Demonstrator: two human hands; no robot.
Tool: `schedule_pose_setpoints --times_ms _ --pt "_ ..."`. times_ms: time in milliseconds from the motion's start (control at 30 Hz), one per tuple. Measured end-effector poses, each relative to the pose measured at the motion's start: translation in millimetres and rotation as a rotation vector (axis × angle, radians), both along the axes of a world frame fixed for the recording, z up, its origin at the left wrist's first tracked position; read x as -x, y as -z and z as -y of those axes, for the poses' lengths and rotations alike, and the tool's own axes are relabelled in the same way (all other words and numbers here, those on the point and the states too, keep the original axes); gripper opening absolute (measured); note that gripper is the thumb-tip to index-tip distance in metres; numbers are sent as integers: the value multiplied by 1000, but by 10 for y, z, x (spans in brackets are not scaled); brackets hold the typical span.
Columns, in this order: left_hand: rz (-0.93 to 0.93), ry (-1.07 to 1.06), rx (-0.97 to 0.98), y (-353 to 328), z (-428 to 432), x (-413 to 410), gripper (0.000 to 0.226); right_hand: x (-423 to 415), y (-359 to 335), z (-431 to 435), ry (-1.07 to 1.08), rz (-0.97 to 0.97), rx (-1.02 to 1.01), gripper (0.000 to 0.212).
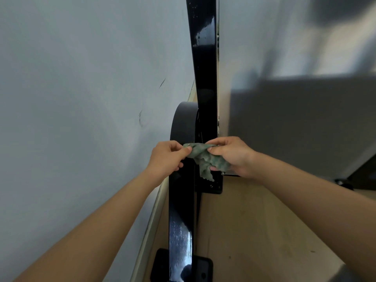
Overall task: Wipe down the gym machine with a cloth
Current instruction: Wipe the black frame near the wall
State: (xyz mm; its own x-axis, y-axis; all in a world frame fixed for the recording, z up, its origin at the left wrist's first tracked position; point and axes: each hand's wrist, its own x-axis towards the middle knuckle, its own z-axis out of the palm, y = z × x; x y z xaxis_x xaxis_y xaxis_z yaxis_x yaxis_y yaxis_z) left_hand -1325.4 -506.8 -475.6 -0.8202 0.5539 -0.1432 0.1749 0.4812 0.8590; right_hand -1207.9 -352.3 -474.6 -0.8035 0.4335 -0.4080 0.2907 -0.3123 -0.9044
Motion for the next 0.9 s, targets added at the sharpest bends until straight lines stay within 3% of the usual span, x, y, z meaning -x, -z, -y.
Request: schedule_pose_setpoints --times_ms 100,167,333,400,533,600,700,900 --pt "21 96 41 98 3 -89 21 40 30 -16 112 13 295 22" --pt "29 179 65 166 -9 -154 18 54 89 -22 75 2 362 24" --pt "73 323 136 228 6 -217 17 30 277 -57 67 75 110 17" --pt "-63 349 220 256 48 -191 17 15 335 -118 82 122 30 17" --pt "-597 145 230 339 156 -100 9 20 497 -247 182 215 -176 10" --pt "-743 107 196 377 198 -60 36 76 591 -227 234 211 -197 10" --pt "-798 183 300 452 227 -50 74 200 669 -81 226 138 -115 11" --pt "-774 175 395 537 228 -160 91 249 540 53 215 -87 328 29"
